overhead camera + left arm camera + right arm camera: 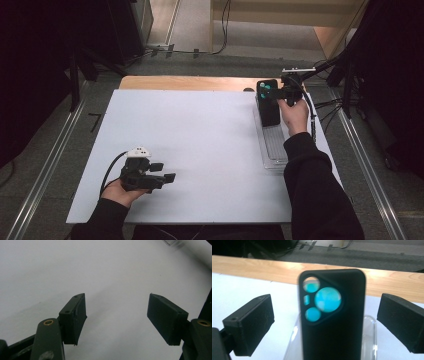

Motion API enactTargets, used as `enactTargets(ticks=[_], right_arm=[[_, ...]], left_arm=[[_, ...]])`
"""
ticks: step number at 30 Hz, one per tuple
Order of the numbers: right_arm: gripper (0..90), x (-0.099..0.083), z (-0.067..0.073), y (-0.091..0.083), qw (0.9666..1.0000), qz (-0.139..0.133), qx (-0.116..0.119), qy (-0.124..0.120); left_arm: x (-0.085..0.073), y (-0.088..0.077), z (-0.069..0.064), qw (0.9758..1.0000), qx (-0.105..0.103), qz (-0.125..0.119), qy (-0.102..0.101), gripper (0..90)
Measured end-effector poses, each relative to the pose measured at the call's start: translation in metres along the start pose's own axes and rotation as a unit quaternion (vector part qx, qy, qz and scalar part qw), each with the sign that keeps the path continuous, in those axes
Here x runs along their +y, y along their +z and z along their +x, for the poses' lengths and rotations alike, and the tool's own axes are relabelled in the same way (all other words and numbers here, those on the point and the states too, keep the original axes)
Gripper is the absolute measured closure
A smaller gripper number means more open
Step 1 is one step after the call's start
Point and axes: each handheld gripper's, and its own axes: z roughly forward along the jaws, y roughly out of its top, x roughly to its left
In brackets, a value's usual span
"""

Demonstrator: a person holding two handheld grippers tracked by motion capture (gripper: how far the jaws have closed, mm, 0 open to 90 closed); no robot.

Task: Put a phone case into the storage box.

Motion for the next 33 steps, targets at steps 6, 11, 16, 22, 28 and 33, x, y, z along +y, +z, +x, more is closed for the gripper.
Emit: enactTargets(ticks=[6,11,16,22,28,33], right_arm=[[0.0,-0.002,0.021,-0.017,0.9992,0.02,0.02,-0.027],[0.0,-0.005,0.041,-0.023,0.9973,0.03,0.043,-0.053],[0.3,-0.009,0.057,-0.026,0.9945,0.038,0.077,-0.061],[0.4,-0.017,0.073,-0.03,0.9886,0.052,0.112,-0.086],[14.2,-0.026,0.087,-0.038,0.9859,0.061,0.126,-0.092],[14.3,-0.035,0.094,-0.044,0.9822,0.069,0.143,-0.101]], left_arm=[[0.002,0.0,0.003,1.0,-0.002,-0.002,-0.004,31.7],[0.004,-0.001,0.006,1.0,-0.002,-0.001,-0.006,31.7],[0.006,-0.002,0.01,1.0,-0.005,-0.002,-0.007,31.6],[0.008,-0.002,0.013,1.0,-0.009,0.001,-0.004,31.6],[0.011,0.0,0.013,0.9999,-0.016,0.004,-0.001,31.6],[0.012,0.001,0.013,0.9999,-0.017,0.002,-0.001,31.6]])
